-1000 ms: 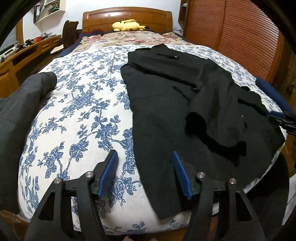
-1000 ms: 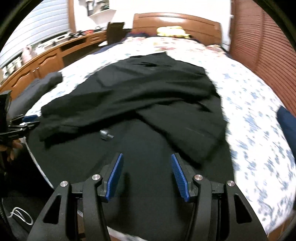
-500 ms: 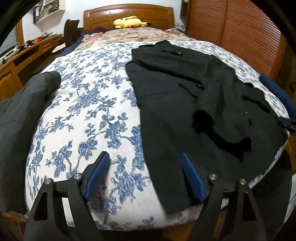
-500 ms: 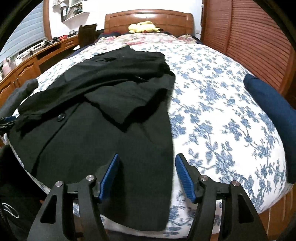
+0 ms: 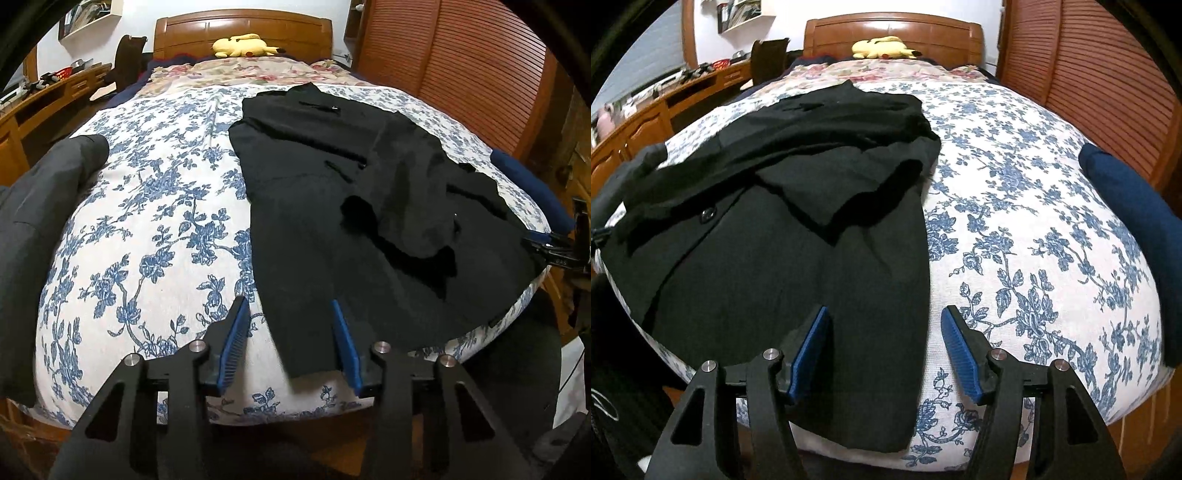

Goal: Fold large clothes
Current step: 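Move both tools to the coat hem, fingers open, then grasp the hem with the left tool while the right tool grasps the hem beside it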

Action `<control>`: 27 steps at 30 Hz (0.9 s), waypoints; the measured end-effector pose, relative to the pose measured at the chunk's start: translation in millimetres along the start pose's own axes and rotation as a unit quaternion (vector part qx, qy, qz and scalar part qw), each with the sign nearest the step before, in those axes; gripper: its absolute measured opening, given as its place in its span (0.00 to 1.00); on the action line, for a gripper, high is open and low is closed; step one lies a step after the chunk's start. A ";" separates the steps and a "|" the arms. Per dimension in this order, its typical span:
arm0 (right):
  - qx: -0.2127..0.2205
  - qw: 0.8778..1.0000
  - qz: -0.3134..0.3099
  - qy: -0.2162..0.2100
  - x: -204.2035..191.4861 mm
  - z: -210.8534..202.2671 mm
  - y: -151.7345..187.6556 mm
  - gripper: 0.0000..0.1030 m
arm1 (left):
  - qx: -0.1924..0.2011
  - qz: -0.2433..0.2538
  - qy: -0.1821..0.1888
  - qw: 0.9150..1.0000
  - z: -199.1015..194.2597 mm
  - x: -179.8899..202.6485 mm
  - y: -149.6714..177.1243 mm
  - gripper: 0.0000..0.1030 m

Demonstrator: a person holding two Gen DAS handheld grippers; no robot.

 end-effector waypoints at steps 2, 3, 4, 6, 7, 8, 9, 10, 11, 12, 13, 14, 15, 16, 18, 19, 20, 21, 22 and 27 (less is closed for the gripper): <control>-0.001 1.000 0.003 -0.004 1.3 -1.0 0.0 0.63 | 0.000 -0.003 -0.001 1.000 -0.4 0.5 1.4 0.46; -0.001 1.000 0.005 -0.006 1.9 -1.4 0.1 0.63 | 0.001 -0.003 -0.001 1.000 -0.9 1.1 2.0 0.46; 0.000 1.000 0.006 -0.007 2.3 -1.7 0.3 0.63 | 0.001 -0.002 0.000 1.000 -1.6 2.1 2.4 0.46; -0.003 1.000 0.003 -0.007 2.2 -2.5 1.2 0.63 | 0.002 0.002 0.007 1.000 -3.4 3.8 4.2 0.43; -0.007 1.000 -0.003 -0.007 1.2 -2.7 1.4 0.63 | 0.002 0.010 0.010 1.000 -4.4 5.4 5.4 0.41; -0.012 1.000 -0.010 -0.006 -0.2 -2.8 1.7 0.63 | 0.002 0.015 0.009 1.000 -5.2 6.1 6.3 0.41; -0.017 1.000 -0.015 -0.007 -0.9 -3.7 2.2 0.63 | 0.001 0.015 0.011 1.000 -6.1 5.8 7.4 0.39; -0.019 1.000 -0.015 -0.012 0.1 -4.8 2.7 0.63 | -0.001 0.013 0.013 1.000 -6.6 5.5 8.4 0.38; -0.021 1.000 -0.010 -0.018 1.8 -5.5 3.3 0.63 | -0.002 0.011 0.015 1.000 -6.8 5.3 8.7 0.36; -0.022 1.000 -0.008 -0.020 2.1 -6.6 3.9 0.63 | -0.002 0.010 0.016 1.000 -7.3 5.1 9.3 0.33; -0.023 0.999 -0.008 -0.023 2.1 -7.5 4.5 0.63 | -0.003 0.009 0.016 1.000 -7.2 5.0 9.3 0.32; -0.024 0.999 -0.007 -0.025 1.7 -8.2 5.1 0.63 | -0.003 0.008 0.016 1.000 -7.2 5.0 9.4 0.31; -0.025 0.999 -0.007 -0.027 0.8 -8.8 5.6 0.63 | -0.004 0.006 0.017 1.000 -7.6 4.9 9.5 0.30; -0.026 0.999 -0.007 -0.030 -0.2 -9.4 6.3 0.62 | -0.005 0.004 0.018 1.000 -7.7 4.6 10.0 0.30; -0.027 0.999 -0.009 -0.033 -1.7 -9.9 7.8 0.60 | -0.006 0.002 0.018 1.000 -7.6 4.1 10.7 0.30; -0.027 0.999 -0.011 -0.034 -2.3 -10.2 8.5 0.60 | -0.006 0.003 0.016 1.000 -7.0 4.3 11.1 0.30; -0.026 0.999 -0.011 -0.034 -2.5 -10.4 8.9 0.60 | -0.008 0.006 0.014 1.000 -6.0 4.7 11.2 0.30; -0.026 0.999 -0.010 -0.035 -2.3 -10.5 9.4 0.60 | -0.008 0.007 0.015 1.000 -5.8 5.0 11.9 0.30; -0.025 0.999 -0.008 -0.036 -1.4 -10.6 9.6 0.59 | -0.008 0.007 0.015 1.000 -5.9 4.9 12.3 0.30; -0.015 0.999 -0.009 -0.046 -3.5 -12.9 8.8 0.29 | 0.001 0.013 0.010 1.000 -11.1 8.0 9.9 0.15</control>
Point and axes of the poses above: each gripper's, at about its wrist camera, not at the fingertips, and z roughly the way its jaws point, x to its right, y to its underside, the point moved 3 cm from there along z, roughly the way its jaws point, and after that the axes turned 15 degrees about -y, right-handed, at the moved point
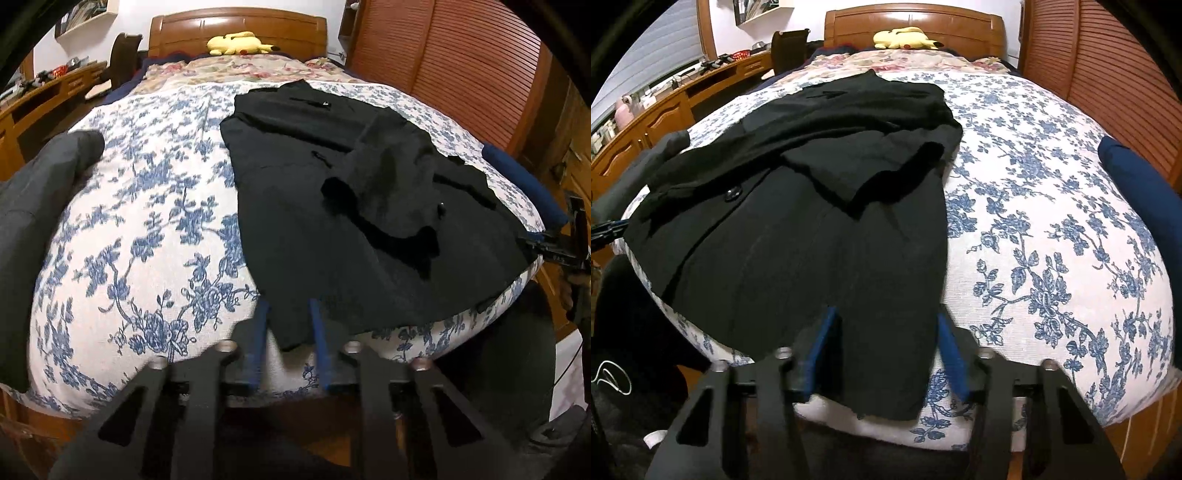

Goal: Fold large clothes
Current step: 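Grasp the hem with the left tool while the right tool grasps the hem beside it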

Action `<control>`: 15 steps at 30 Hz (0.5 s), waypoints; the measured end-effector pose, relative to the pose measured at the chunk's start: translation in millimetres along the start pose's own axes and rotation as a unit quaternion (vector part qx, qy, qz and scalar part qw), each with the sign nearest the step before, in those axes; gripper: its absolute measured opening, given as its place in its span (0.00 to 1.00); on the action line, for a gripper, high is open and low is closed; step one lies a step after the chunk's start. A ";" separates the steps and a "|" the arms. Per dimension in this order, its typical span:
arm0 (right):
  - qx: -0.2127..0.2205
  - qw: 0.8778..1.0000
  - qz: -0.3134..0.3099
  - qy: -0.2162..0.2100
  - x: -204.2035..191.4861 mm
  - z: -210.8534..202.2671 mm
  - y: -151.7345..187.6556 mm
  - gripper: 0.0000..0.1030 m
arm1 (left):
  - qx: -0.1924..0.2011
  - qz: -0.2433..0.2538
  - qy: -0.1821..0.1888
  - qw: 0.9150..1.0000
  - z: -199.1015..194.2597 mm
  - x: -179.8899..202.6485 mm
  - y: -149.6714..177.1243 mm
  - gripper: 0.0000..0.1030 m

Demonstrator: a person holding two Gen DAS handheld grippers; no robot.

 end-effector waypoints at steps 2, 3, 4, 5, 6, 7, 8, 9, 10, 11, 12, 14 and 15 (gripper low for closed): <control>0.015 1.000 -0.013 0.002 -3.2 -4.9 -4.6 0.09 | 0.021 0.036 -0.024 0.999 -9.2 9.4 -4.7 0.11; 0.018 1.000 -0.019 0.002 -5.0 -7.0 -8.8 0.08 | 0.024 0.038 -0.024 0.999 -12.5 10.8 -8.4 0.10; 0.021 1.000 -0.020 -0.002 -5.7 -9.5 -14.1 0.07 | 0.032 0.034 -0.018 0.999 -18.0 10.7 -14.3 0.09; 0.029 0.999 -0.023 -0.004 -6.8 -13.7 -20.4 0.06 | 0.045 0.031 -0.015 0.998 -25.5 10.0 -22.0 0.08; 0.042 0.999 -0.028 -0.005 -8.1 -20.2 -28.1 0.06 | 0.054 0.029 -0.015 0.998 -30.8 8.9 -27.7 0.08; 0.054 0.998 -0.031 -0.007 -9.3 -27.3 -36.4 0.05 | 0.067 0.023 -0.012 0.997 -39.4 6.6 -37.2 0.07; 0.067 0.997 -0.031 -0.010 -10.1 -34.2 -44.0 0.05 | 0.079 0.016 -0.006 0.997 -48.1 4.7 -46.1 0.07; 0.081 0.996 -0.028 -0.014 -10.9 -42.1 -52.0 0.05 | 0.092 0.011 -0.003 0.996 -56.8 3.3 -54.6 0.07; 0.092 0.995 -0.025 -0.021 -11.7 -48.9 -58.9 0.05 | 0.103 0.009 -0.002 0.995 -64.5 3.1 -62.1 0.07; 0.103 0.994 -0.022 -0.024 -12.6 -55.9 -66.1 0.04 | 0.116 0.013 -0.003 0.993 -73.3 4.9 -70.7 0.07; 0.108 0.994 -0.020 -0.024 -13.8 -61.0 -71.3 0.04 | 0.127 0.020 -0.005 0.992 -81.3 7.1 -78.2 0.07; 0.115 0.993 -0.030 -0.018 -21.0 -73.4 -83.1 0.04 | 0.143 0.029 -0.006 0.989 -94.9 11.3 -91.2 0.06; 0.121 0.992 -0.037 -0.018 -25.6 -81.0 -87.7 0.04 | 0.151 0.031 -0.006 0.988 -100.8 12.0 -96.1 0.06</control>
Point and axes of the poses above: each gripper's, at about its wrist camera, not at the fingertips, and z roughly the way its jaws point, x to its right, y to its underside, the point moved 3 cm from there along z, roughly the way its jaws point, and after that the axes turned 15 degrees about -y, right-handed, at the moved point
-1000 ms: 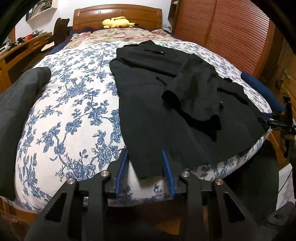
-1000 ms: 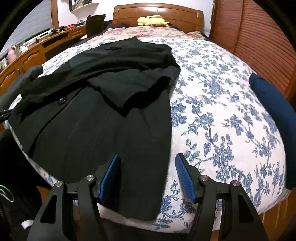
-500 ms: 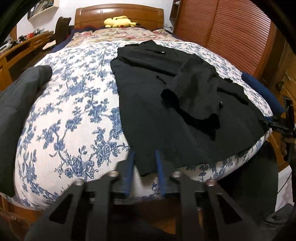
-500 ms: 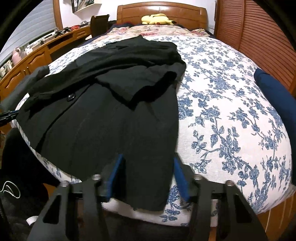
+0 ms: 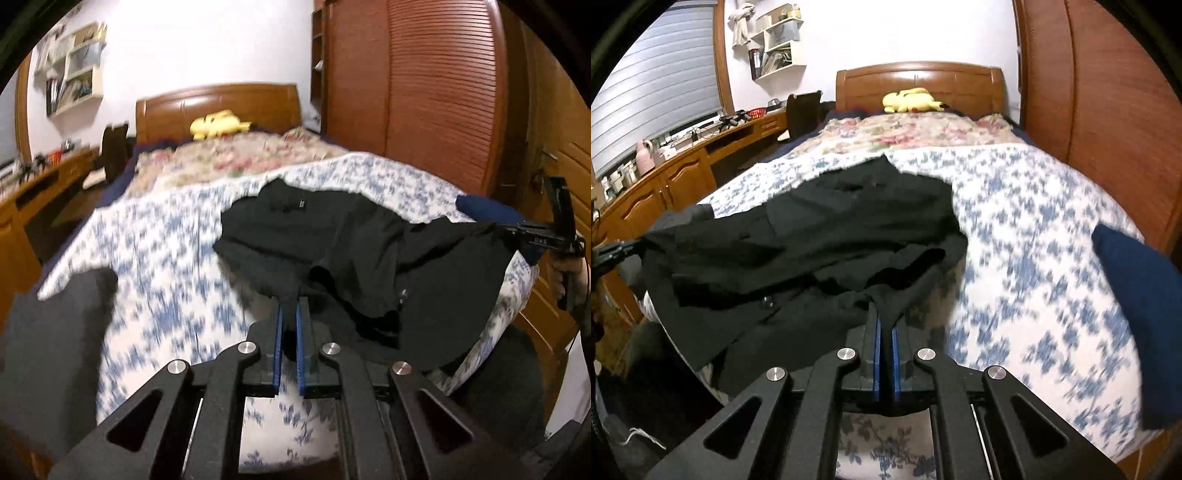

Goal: Fold large clothes
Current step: 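Grasp the hem with the left tool while the right tool grasps the hem beside it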

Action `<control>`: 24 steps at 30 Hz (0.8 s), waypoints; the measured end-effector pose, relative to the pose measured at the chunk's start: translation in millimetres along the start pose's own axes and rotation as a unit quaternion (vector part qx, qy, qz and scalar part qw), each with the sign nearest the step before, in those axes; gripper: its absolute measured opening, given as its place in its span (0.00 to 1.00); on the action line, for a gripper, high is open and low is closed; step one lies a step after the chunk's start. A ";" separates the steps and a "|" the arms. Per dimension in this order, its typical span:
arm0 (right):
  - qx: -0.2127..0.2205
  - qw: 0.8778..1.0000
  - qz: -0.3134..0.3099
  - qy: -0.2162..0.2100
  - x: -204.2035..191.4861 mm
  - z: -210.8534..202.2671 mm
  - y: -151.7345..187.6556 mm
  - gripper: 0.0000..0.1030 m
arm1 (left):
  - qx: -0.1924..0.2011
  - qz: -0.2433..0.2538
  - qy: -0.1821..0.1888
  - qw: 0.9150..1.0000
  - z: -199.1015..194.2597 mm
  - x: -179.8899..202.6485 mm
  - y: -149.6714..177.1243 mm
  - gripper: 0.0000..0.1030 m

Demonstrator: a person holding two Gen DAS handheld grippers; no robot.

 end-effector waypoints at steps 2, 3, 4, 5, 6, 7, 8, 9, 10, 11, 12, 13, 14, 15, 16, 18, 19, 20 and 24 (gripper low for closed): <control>0.012 1.000 -0.015 0.004 -9.8 -16.6 -16.3 0.04 | 0.021 0.003 0.000 1.000 -14.9 0.1 -15.8 0.06; 0.021 0.999 -0.025 0.009 -15.2 -27.0 -24.7 0.04 | 0.030 0.002 -0.001 1.000 -21.7 -1.6 -20.8 0.06; 0.030 0.999 -0.032 0.009 -20.1 -39.5 -31.9 0.04 | 0.041 0.002 -0.002 0.999 -30.8 -3.4 -28.5 0.06; 0.038 0.999 -0.038 0.011 -24.8 -50.8 -38.0 0.04 | 0.051 -0.001 -0.001 0.999 -38.2 -6.2 -34.3 0.06; 0.046 0.998 -0.044 0.015 -30.3 -63.5 -44.8 0.04 | 0.060 -0.004 -0.001 0.998 -46.6 -9.3 -39.9 0.05; 0.051 0.997 -0.051 0.018 -37.0 -74.3 -47.0 0.04 | 0.070 -0.006 -0.002 0.998 -56.1 -12.2 -44.7 0.05; 0.059 0.996 -0.056 0.021 -43.5 -86.0 -49.6 0.04 | 0.078 -0.008 -0.002 0.997 -64.1 -15.4 -48.3 0.05; 0.065 0.996 -0.060 0.021 -49.1 -97.4 -51.5 0.04 | 0.087 -0.012 -0.002 0.996 -74.7 -19.4 -52.8 0.05; 0.071 0.995 -0.064 0.021 -55.1 -107.4 -51.6 0.04 | 0.094 -0.014 -0.002 0.995 -81.3 -22.1 -54.3 0.05; 0.079 0.994 -0.067 0.020 -61.0 -118.6 -51.9 0.04 | 0.103 -0.016 -0.004 0.995 -89.6 -25.3 -57.3 0.05; 0.085 0.994 -0.070 0.019 -65.7 -128.6 -51.3 0.04 | 0.109 -0.017 -0.006 0.994 -94.4 -27.9 -59.2 0.05; 0.091 0.993 -0.074 0.019 -73.1 -138.1 -49.0 0.04 | 0.116 -0.020 -0.007 0.993 -101.8 -31.1 -62.4 0.05; 0.098 0.992 -0.076 0.017 -78.4 -148.2 -48.5 0.04 | 0.123 -0.023 -0.010 0.992 -108.4 -34.3 -65.3 0.05; 0.104 0.992 -0.077 0.012 -84.6 -156.7 -45.3 0.04 | 0.129 -0.022 -0.019 0.991 -113.0 -35.4 -67.3 0.05; 0.109 0.991 -0.079 0.005 -88.5 -165.3 -44.6 0.04 | 0.138 -0.018 -0.027 0.990 -119.5 -35.6 -70.1 0.05; 0.119 0.989 -0.086 0.001 -95.4 -182.3 -43.4 0.04 | 0.148 -0.021 -0.028 0.988 -133.5 -37.5 -74.8 0.05; 0.126 0.988 -0.091 0.002 -99.7 -194.4 -41.2 0.04 | 0.157 -0.021 -0.029 0.987 -141.7 -38.1 -77.2 0.05; 0.134 0.986 -0.096 0.002 -103.9 -204.8 -42.1 0.04 | 0.165 -0.021 -0.032 0.985 -148.2 -39.0 -79.9 0.05; 0.157 0.982 -0.108 0.011 -109.8 -230.9 -38.5 0.04 | 0.183 -0.017 -0.051 0.982 -159.4 -40.4 -89.2 0.05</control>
Point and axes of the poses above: each gripper's, at about its wrist camera, not at the fingertips, and z roughly the way its jaws point, x to its right, y to its underside, the point moved 3 cm from there along z, roughly the way its jaws point, and after that the axes turned 15 degrees about -y, right-handed, at the moved point
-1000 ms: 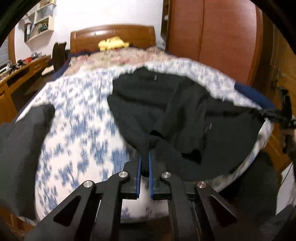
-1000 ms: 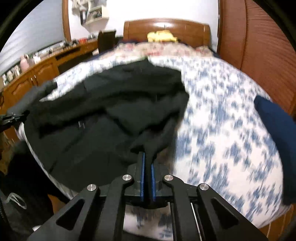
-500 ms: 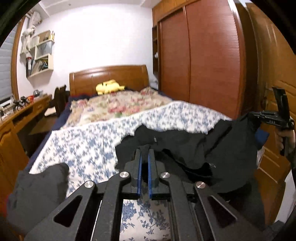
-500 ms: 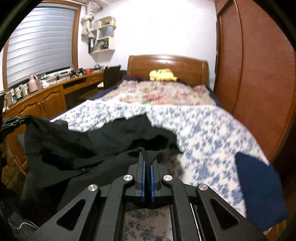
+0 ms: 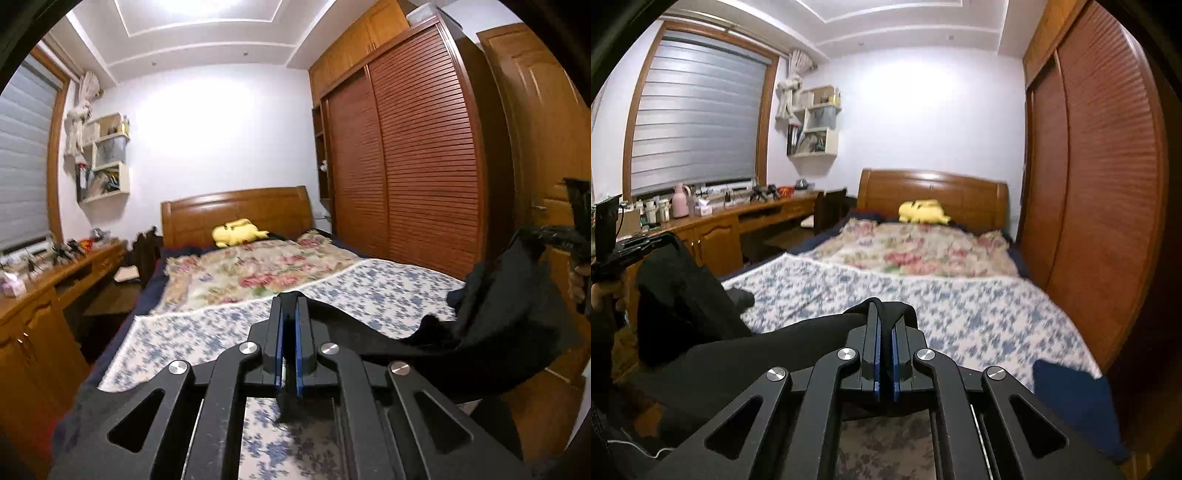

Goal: Fold large clothes
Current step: 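Grasp the hem with the left tool while the right tool grasps the hem beside it, then lift the hem with both tools and fold it toward the collar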

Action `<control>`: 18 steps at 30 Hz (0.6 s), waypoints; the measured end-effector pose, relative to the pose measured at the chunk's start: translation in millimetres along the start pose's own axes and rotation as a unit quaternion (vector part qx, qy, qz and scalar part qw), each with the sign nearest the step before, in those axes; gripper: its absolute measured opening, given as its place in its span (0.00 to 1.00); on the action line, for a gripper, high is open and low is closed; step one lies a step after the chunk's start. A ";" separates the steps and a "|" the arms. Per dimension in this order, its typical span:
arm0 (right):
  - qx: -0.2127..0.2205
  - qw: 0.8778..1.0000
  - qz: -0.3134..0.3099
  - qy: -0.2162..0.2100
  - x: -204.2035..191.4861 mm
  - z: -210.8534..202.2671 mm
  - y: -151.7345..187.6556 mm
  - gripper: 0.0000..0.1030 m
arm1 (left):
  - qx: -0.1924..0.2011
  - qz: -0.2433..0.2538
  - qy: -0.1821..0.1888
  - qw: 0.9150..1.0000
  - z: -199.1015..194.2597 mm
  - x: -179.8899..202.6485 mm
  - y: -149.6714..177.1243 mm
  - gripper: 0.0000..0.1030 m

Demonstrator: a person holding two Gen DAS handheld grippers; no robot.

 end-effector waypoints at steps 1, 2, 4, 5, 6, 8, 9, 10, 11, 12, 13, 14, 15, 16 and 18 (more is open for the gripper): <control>0.000 1.000 0.002 0.005 0.4 -5.6 -1.7 0.04 | -0.001 0.002 -0.001 1.000 1.9 0.9 -1.5 0.05; -0.001 1.000 0.001 0.011 -0.1 -10.7 -2.9 0.04 | 0.000 0.007 -0.003 1.000 2.1 1.5 -3.1 0.05; -0.009 1.000 -0.010 0.023 -2.3 -14.5 1.1 0.04 | 0.005 0.014 -0.006 1.000 2.4 1.4 -5.3 0.05; -0.013 0.999 -0.014 0.028 -4.2 -16.8 3.2 0.04 | 0.004 0.015 -0.006 1.000 4.2 1.4 -5.3 0.05; -0.018 0.999 -0.014 0.029 -6.4 -17.0 7.7 0.04 | 0.001 0.017 -0.004 1.000 7.4 1.7 -3.9 0.05; -0.031 0.999 -0.014 0.032 -11.3 -8.4 19.8 0.04 | -0.009 0.016 -0.002 1.000 14.9 3.2 1.4 0.05; -0.039 0.999 -0.013 0.034 -13.8 -3.9 24.2 0.04 | -0.016 0.015 0.000 1.000 18.2 4.1 4.6 0.05; -0.047 0.998 -0.009 0.034 -15.2 1.2 24.5 0.04 | -0.028 0.013 0.000 1.000 26.6 4.8 9.9 0.05; -0.055 0.998 -0.003 0.034 -15.5 6.4 22.5 0.04 | -0.041 0.012 0.001 0.999 34.9 6.3 14.7 0.05; -0.063 0.997 0.004 0.034 -14.9 11.8 27.7 0.04 | -0.055 0.012 0.001 0.998 44.9 7.1 20.2 0.05; -0.072 0.997 0.010 0.033 -15.4 17.1 33.4 0.04 | -0.067 0.012 0.000 0.998 55.2 8.0 26.9 0.05; -0.083 0.996 0.012 0.034 -16.8 23.8 41.8 0.04 | -0.078 0.012 0.002 0.997 62.2 9.6 32.4 0.05; -0.091 0.995 0.013 0.037 -16.9 29.0 46.6 0.04 | -0.091 0.011 0.003 0.996 72.6 10.0 41.2 0.05; -0.100 0.994 0.014 0.040 -17.1 35.4 54.1 0.04 | -0.096 0.012 0.002 0.995 76.7 12.6 44.9 0.05; -0.113 0.993 0.022 0.040 -16.1 46.5 65.9 0.04 | -0.109 0.017 0.000 0.994 86.9 17.3 54.9 0.05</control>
Point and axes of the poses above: each gripper's, at about its wrist camera, not at the fingertips, and z roughly the way its jaws point, x to its right, y to its underside, the point moved 3 cm from there along z, roughly the way its jaws point, and after that the axes turned 15 degrees about -y, right-handed, at the moved point
